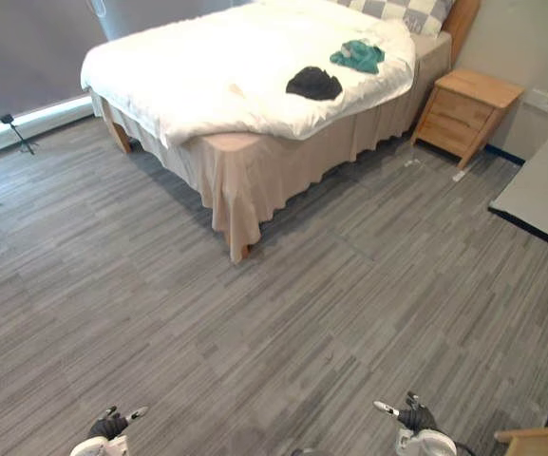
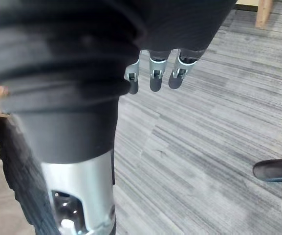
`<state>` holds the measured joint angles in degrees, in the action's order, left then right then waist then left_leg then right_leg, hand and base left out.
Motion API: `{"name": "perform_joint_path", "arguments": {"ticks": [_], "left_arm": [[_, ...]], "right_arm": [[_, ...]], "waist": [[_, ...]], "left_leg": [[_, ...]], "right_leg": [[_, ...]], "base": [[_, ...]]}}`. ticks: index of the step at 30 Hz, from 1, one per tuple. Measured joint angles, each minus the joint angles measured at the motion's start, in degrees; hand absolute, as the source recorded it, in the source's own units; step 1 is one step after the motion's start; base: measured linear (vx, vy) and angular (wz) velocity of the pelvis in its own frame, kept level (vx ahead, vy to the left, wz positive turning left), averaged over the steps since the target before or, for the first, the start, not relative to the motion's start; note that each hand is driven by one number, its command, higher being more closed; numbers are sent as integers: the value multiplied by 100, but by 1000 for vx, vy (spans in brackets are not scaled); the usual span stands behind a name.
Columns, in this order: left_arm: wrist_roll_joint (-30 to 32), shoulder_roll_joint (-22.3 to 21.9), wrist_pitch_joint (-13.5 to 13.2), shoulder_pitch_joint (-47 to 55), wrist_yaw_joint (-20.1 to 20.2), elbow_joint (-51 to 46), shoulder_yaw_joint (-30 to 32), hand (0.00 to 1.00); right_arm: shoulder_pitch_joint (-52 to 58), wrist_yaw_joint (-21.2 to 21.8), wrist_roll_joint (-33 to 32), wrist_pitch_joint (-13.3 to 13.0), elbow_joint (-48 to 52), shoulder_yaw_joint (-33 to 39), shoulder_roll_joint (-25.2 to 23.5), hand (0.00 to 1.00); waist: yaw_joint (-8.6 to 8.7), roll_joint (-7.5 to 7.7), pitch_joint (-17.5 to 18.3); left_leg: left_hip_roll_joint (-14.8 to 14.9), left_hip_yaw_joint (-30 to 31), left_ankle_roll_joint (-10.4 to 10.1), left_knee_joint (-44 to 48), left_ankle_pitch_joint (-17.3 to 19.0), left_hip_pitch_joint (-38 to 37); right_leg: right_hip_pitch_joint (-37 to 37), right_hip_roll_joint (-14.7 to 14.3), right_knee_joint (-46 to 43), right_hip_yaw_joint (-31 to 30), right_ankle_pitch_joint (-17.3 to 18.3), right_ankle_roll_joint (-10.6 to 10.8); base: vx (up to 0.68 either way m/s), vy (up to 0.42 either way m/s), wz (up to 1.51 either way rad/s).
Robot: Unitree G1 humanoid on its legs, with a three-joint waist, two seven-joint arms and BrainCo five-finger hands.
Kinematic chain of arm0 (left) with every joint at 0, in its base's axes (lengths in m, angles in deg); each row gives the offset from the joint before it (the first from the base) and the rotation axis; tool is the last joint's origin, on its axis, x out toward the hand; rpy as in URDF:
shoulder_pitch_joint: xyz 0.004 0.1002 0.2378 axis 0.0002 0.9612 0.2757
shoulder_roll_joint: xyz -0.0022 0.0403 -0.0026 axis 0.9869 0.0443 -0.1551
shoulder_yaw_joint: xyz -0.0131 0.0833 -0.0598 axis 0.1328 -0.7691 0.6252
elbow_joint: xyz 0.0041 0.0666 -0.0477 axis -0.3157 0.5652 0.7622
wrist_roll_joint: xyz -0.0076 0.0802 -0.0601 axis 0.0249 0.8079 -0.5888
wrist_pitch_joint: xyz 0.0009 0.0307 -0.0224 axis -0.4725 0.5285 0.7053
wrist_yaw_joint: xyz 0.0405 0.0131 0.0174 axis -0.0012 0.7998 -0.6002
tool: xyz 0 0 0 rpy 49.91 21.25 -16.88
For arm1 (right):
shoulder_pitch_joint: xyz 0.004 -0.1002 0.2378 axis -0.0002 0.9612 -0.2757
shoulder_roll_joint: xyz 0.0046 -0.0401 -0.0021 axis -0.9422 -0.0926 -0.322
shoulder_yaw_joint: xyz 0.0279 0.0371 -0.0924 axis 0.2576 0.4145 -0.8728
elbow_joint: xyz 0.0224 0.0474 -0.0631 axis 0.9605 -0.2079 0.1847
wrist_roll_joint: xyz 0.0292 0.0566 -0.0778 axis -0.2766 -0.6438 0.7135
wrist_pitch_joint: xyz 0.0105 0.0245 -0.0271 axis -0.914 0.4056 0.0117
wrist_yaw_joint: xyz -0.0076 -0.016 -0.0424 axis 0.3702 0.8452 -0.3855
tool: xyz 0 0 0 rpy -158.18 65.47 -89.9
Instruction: Tidy the bed and pick cloth on bed and put in laundry
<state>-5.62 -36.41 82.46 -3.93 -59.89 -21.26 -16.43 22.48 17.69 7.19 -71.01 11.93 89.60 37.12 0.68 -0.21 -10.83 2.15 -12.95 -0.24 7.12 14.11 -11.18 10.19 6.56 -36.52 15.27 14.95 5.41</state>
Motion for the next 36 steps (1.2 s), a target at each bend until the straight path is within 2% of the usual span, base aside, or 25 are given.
{"name": "perform_joint_path", "arguments": {"ticks": [2,4,6,8,9,10,11,12,13,14,15,16,19,21,23,24,25,26,27,28,30,31,32,34,36], "left_arm": [[50,52,-2,-54,57,-1,-12,0],[83,131,-10,-167,170,-10,-2,0],[189,261,-36,-226,261,-5,26,0],[255,269,-46,-214,270,-3,86,0],[314,181,-79,-193,271,-4,174,0],[307,161,-91,-143,269,-7,189,0],[282,125,-134,-168,260,-6,318,0],[268,87,-129,-185,255,-5,334,0],[227,4,-129,-193,263,-7,333,0],[227,-56,-134,-182,263,-3,335,0],[239,-71,-137,-164,277,-7,336,0],[242,-92,-189,-94,315,-28,333,0],[188,-278,-360,84,403,-152,343,0],[61,-517,-468,252,399,-222,411,0],[58,-618,-487,326,393,-246,414,0],[57,-667,-487,363,389,-235,444,0],[54,-684,-488,376,384,-235,453,0],[45,-704,-499,434,382,-236,466,0],[-15,-681,-498,448,370,-228,510,0],[-60,-686,-493,442,366,-227,502,0],[-43,-669,-468,191,379,-228,392,0],[-40,-626,-463,138,379,-220,380,0],[-41,-600,-462,118,374,-212,369,0],[-49,-432,-486,122,344,-159,42,0],[-107,-295,-587,91,335,-166,-63,0]], "right_arm": [[86,1,-22,2,-12,-85,0,0],[87,6,-111,3,28,-85,-10,0],[126,-36,-106,-1,69,-52,-43,0],[304,-77,-106,2,53,115,-89,0],[379,-94,-107,48,40,275,-57,0],[431,-81,-105,51,58,305,-32,0],[351,-45,-96,103,0,380,32,0],[314,-40,-85,100,14,383,65,0],[233,-32,19,88,59,384,164,0],[207,-36,22,92,31,379,230,0],[173,-48,32,93,-1,375,242,0],[170,-38,31,70,-13,379,238,0],[61,-3,27,-121,58,508,262,0],[-121,27,7,-201,344,539,255,0],[-58,62,-8,-220,536,541,238,0],[4,66,-26,-216,592,542,239,0],[36,67,-50,-214,643,536,238,0],[166,67,-82,-214,700,533,238,0],[191,83,-103,-173,681,498,200,0],[187,111,-102,-161,681,465,210,0],[34,274,-26,-130,339,426,263,0],[-49,299,16,-129,154,424,215,0],[-85,302,16,-131,76,420,178,0],[-156,288,29,-137,-5,275,13,0],[-185,277,26,-155,-5,81,-81,0]], "waist": [[92,-44,-34],[177,-17,-96],[208,266,-243],[213,352,-269],[298,64,-152],[344,-50,-32],[270,-158,6],[243,-240,4],[208,-472,-70],[198,-525,-147],[162,-530,-262],[94,-429,-311],[-126,-312,-301],[-190,-289,-302],[-268,-306,-291],[-326,-303,-292],[-359,-299,-294],[-407,-261,-261],[-417,-79,-169],[-394,-24,-97],[-323,222,52],[-306,252,42],[-297,265,40],[-287,186,-27],[-273,19,-31]], "left_leg": [[190,120,-68,43,77,0],[340,164,-132,-59,111,-9],[279,174,-468,-100,263,-239],[328,222,-586,-34,582,-582],[684,254,-350,-14,900,-788],[786,279,-172,56,951,-809],[1033,272,-175,1165,621,-438],[1201,267,-343,1863,386,-138],[1533,504,-331,3693,-592,717],[1643,658,-412,4643,-609,1166],[1617,765,-505,5515,-402,1595],[1439,680,-529,5627,-217,1917],[1030,121,-354,4476,-134,2522],[614,-607,-184,1897,-526,2905],[428,-854,-170,283,-936,2880],[391,-876,-88,-64,-987,2914],[385,-904,-55,-142,-996,2924],[358,-1006,141,-199,-1176,2905],[243,-1013,459,33,-1755,2922],[152,-1013,542,124,-1906,2955],[-275,-998,910,28,-1963,2793],[-393,-872,910,-63,-1828,2580],[-440,-811,875,-65,-1722,2455],[-481,-598,737,-41,-1328,1672],[-360,-206,597,-126,-969,978]], "right_leg": [[271,-85,672,119,-134,-142],[580,-140,1939,154,-760,-84],[990,129,2659,-201,-1325,184],[945,249,2656,-379,-1455,101],[1143,80,1868,-245,-1759,-126],[1221,-17,1629,-150,-1716,-186],[1258,-195,1271,-111,-1454,-648],[1186,-282,1300,-87,-1409,-697],[764,-548,1560,-62,-1184,-884],[410,-695,1754,-71,-1105,-957],[-176,-788,1976,-74,-1005,-1073],[-679,-770,2124,-43,-888,-1116],[-1462,-785,2769,-148,-780,-1001],[-2064,-873,3394,-304,-737,-940],[-2448,-982,3672,-353,-636,-834],[-2739,-1061,3736,-382,-435,-776],[-2875,-1082,3732,-398,-330,-744],[-3175,-1088,3719,-458,-59,-629],[-3283,-923,3630,-501,155,-525],[-3271,-833,3501,-491,213,-434],[-2440,-299,1528,-337,257,43],[-2032,-92,420,-240,-36,493],[-1792,81,-146,-189,-28,581],[-1462,361,-1165,-35,248,372],[-1104,376,-967,178,479,212]], "base": [[164,-57,27],[217,-107,18],[341,-233,6],[395,-272,19],[539,-336,37],[732,-407,20],[524,-298,-8],[652,-375,-24],[645,-347,-14],[789,-343,1],[805,-281,-1],[527,-175,-3],[568,-194,-32],[704,-98,-28],[673,8,-22],[631,63,-17],[524,83,-14],[546,119,-9],[694,156,2],[858,213,30],[856,222,46],[669,165,34],[509,115,34],[552,90,45],[699,9,93]]}}
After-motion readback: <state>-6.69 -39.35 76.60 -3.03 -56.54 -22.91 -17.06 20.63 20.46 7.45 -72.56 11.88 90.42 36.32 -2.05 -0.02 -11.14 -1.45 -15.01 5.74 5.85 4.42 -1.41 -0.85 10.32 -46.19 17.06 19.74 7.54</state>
